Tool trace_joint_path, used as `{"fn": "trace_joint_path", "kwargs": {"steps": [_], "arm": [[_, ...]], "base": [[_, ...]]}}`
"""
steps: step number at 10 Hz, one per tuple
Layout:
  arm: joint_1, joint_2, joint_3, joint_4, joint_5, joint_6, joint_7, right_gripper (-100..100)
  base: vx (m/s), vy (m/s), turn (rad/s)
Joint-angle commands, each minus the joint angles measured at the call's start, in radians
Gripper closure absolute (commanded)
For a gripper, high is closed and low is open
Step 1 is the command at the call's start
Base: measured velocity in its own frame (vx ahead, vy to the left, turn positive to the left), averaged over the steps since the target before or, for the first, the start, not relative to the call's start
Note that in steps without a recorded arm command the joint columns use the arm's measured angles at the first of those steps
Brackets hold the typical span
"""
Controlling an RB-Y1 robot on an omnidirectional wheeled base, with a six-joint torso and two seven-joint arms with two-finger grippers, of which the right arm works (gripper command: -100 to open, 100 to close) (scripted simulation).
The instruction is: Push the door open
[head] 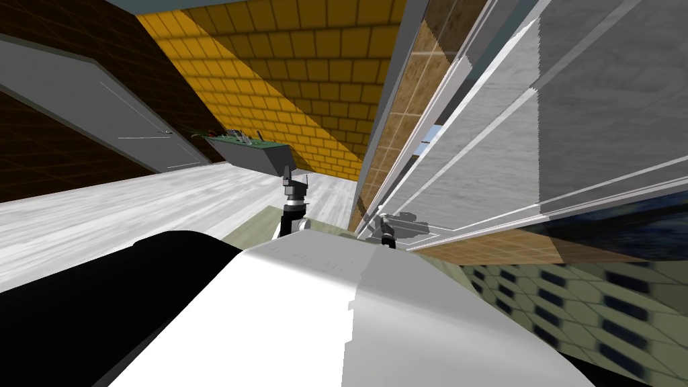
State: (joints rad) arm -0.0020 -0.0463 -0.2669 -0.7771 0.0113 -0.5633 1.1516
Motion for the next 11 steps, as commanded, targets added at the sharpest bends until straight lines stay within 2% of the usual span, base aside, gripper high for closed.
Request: {"fn": "trace_joint_path", "kwargs": {"steps": [1, 3, 4, 5, 6, 11], "arm": [[0.049, -0.018, -0.023, -0.03, -0.006, 0.033, -0.002, 100], [0.032, -0.018, -0.023, -0.013, -0.006, 0.022, -0.002, 100], [0.049, -0.018, -0.023, -0.03, -0.006, 0.033, -0.002, 100], [0.049, -0.018, -0.023, -0.034, -0.006, 0.033, -0.002, 100], [0.035, 0.009, 0.01, -0.062, -0.004, 0.02, -0.032, 100], [0.027, -0.003, 0.018, -0.054, -0.033, 0.003, -0.137, 100]], "base": [[0.007, -0.01, -0.004], [-0.003, 0.018, 0.0], [0.009, -0.003, -0.014], [-0.001, -0.005, -0.002], [-0.037, -0.019, 0.146], [-0.05, -0.091, 0.134]]}}
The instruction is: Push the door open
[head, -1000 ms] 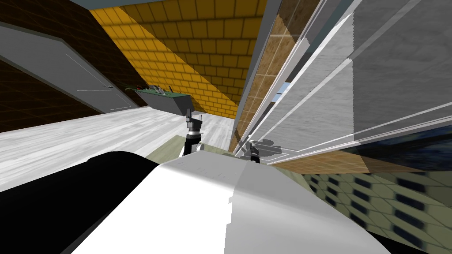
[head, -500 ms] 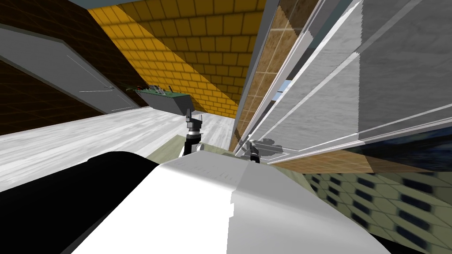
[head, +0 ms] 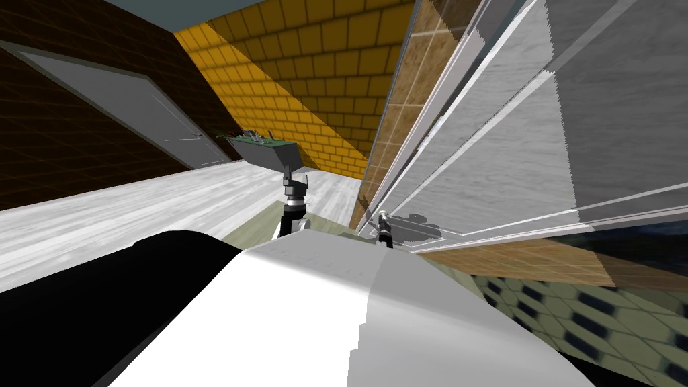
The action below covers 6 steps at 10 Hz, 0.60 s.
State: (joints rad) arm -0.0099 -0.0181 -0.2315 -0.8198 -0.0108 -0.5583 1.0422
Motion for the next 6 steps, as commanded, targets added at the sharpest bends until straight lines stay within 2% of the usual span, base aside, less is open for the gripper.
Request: {"fn": "trace_joint_path", "kwargs": {"steps": [1, 6], "arm": [[0.035, -0.031, -0.017, -0.011, -0.011, -0.002, -0.028, 100], [0.035, -0.031, -0.017, -0.011, -0.011, -0.002, -0.028, 100]], "base": [[-0.02, -0.039, 0.079], [-0.002, 0.004, -0.004]]}}
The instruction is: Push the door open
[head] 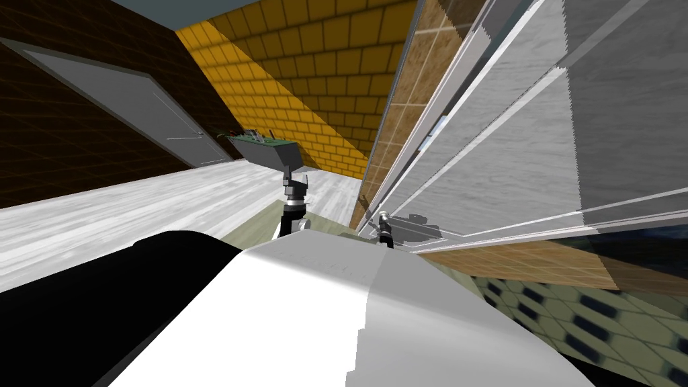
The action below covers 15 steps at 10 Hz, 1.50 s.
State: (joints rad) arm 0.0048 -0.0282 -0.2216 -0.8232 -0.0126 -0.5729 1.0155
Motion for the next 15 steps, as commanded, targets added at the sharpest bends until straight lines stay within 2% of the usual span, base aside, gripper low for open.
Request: {"fn": "trace_joint_path", "kwargs": {"steps": [1, 10, 11, 15], "arm": [[0.017, -0.025, -0.023, -0.005, -0.022, 0.005, -0.047, 100], [0.017, -0.025, -0.023, -0.005, -0.022, 0.005, -0.047, 100], [0.001, -0.005, 0.023, 0.003, -0.022, -0.011, -0.079, 100], [0.008, -0.011, 0.058, -0.005, -0.055, -0.027, -0.167, 100]], "base": [[-0.042, -0.067, 0.141], [-0.006, -0.011, 0.012], [-0.031, -0.001, 0.11], [-0.039, -0.059, 0.074]]}}
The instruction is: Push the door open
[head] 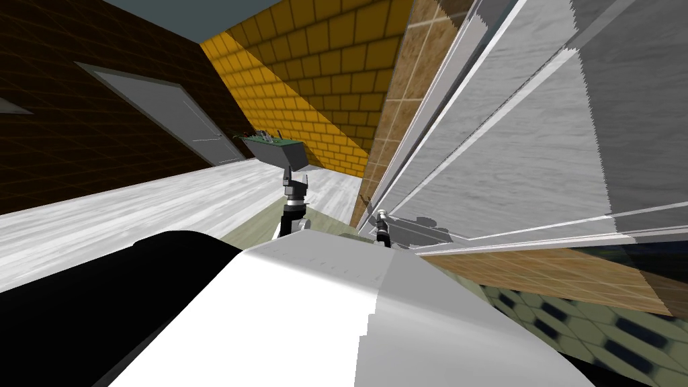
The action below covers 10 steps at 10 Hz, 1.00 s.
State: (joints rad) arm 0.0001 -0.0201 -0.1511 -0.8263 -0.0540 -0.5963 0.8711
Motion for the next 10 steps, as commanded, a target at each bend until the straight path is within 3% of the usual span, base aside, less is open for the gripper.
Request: {"fn": "trace_joint_path", "kwargs": {"steps": [1, 10], "arm": [[0.015, -0.022, 0.0, -0.005, -0.025, -0.009, -0.05, 100], [0.03, -0.034, 0.078, -0.023, -0.098, -0.044, -0.243, 100]], "base": [[-0.044, -0.089, 0.068], [-0.043, -0.054, 0.046]]}}
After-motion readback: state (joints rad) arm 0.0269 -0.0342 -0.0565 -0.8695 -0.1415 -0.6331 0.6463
